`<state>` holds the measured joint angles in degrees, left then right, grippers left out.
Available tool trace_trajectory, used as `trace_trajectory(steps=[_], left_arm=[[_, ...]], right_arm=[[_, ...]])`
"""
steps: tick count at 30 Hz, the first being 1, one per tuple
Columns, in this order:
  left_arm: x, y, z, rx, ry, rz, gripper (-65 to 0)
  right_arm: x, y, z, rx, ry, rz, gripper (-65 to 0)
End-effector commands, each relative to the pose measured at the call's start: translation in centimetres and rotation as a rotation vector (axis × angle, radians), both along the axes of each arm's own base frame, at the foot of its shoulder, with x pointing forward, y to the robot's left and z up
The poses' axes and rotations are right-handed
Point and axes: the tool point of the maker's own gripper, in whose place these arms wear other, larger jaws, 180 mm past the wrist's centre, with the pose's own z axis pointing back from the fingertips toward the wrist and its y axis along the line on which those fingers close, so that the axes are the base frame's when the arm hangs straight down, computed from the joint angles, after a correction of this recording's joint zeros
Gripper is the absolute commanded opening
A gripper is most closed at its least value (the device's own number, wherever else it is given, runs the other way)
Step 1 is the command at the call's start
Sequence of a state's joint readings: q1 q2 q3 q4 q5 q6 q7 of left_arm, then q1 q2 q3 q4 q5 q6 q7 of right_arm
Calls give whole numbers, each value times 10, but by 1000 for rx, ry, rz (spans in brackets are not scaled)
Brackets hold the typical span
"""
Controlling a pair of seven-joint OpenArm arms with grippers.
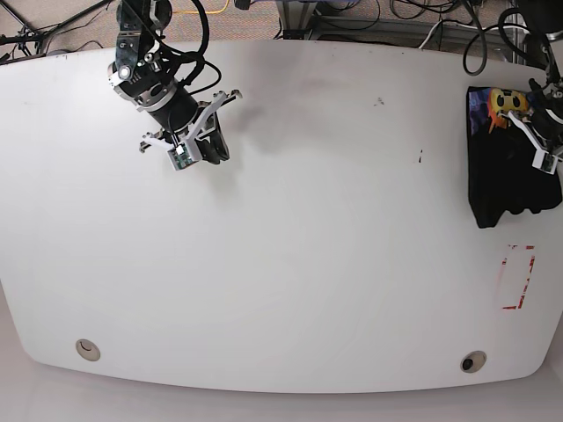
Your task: Fold the T-shirt properly
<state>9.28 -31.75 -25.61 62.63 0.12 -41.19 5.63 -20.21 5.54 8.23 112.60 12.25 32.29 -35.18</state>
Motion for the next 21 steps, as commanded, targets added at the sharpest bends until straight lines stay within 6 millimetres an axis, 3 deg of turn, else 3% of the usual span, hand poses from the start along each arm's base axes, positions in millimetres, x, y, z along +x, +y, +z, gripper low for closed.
trace_trajectory(steps=[1,4,14,21], left_arm=[[-28,45,-17,146,195,48,-324],[-30,66,-11,163,212,79,-324],[-22,110,20,202,160,121,-324],[11,115,52,221,65,118,-324]], right_arm=[[4,3,14,26,-47,10,-577],[1,3,12,26,-39,10,-577],[-1,4,12,25,-39,11,-577],[-1,4,13,26,-41,11,-577]])
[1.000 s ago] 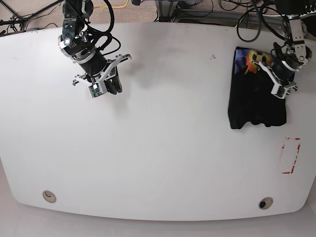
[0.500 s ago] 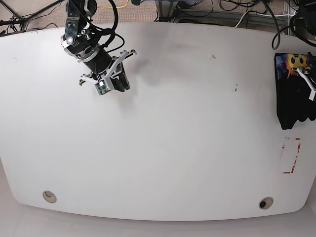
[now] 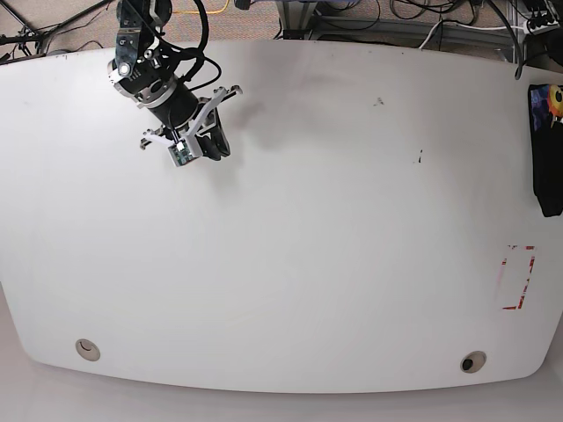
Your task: Fold the T-shirt properly
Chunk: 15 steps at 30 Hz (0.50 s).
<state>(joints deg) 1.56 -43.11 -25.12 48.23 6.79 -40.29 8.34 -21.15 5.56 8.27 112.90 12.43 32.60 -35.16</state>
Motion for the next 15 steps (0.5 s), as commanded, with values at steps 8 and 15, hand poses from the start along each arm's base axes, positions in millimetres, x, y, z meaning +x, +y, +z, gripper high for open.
trace_trajectory(steps=[8,15], left_arm=[[58,-4,70,73,-196,-78,-324],[85,-33,111,86,-293,-147,-324]], right_arm=[[5,3,21,19,-70,6,-577],[9,-1,23,6,-82,-3,-577]])
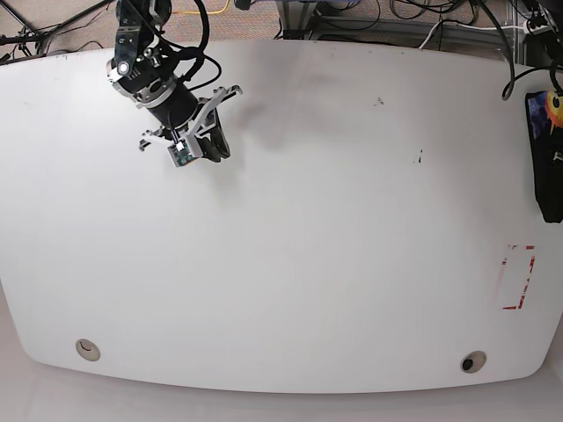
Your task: Fold the T-shirt properly
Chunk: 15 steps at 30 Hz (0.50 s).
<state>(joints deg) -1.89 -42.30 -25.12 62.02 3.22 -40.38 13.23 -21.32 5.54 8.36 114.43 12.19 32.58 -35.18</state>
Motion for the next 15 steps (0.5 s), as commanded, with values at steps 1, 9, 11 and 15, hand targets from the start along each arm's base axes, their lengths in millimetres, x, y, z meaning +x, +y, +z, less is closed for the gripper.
trace_trajectory(steps=[1,9,11,15], left_arm=[[23,-9,50,16,-138,-54,-325],[35,-100,54,-99,-305,-225,-322],[31,-128,43,-173,-347,-262,-321],[31,-186,24,-287,-410,-354,-321]], right_arm=[[8,-1,16,13,-60,-6,-577],[27,-21,20,-69,-190,-81,-571],[30,-27,18,-81,-227,-101,-572],[31,-52,14,-52,-287,-186,-572]])
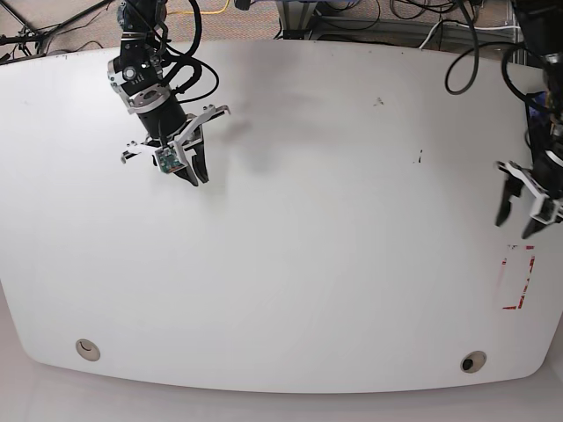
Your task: Fold the T-shirt properly
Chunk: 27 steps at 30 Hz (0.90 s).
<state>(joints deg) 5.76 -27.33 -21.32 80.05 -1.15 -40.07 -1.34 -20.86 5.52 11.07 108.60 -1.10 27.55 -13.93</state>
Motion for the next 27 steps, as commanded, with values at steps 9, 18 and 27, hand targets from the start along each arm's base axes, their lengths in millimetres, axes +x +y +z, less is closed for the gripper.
trace_trajectory(steps=[9,18,27], left_arm=[[-33,-92,-6,-146,-126,-38,-324],[-117,-146,-12,-200,-13,-41,-324],[-204,-168,-35,-255,195,25,-324]], right_arm=[[-36,-44,-13,31,-48,-125,-575],[-104,-53,-29,161,41,-194,-575],[-168,-55,-41,214,153,-241,-575]])
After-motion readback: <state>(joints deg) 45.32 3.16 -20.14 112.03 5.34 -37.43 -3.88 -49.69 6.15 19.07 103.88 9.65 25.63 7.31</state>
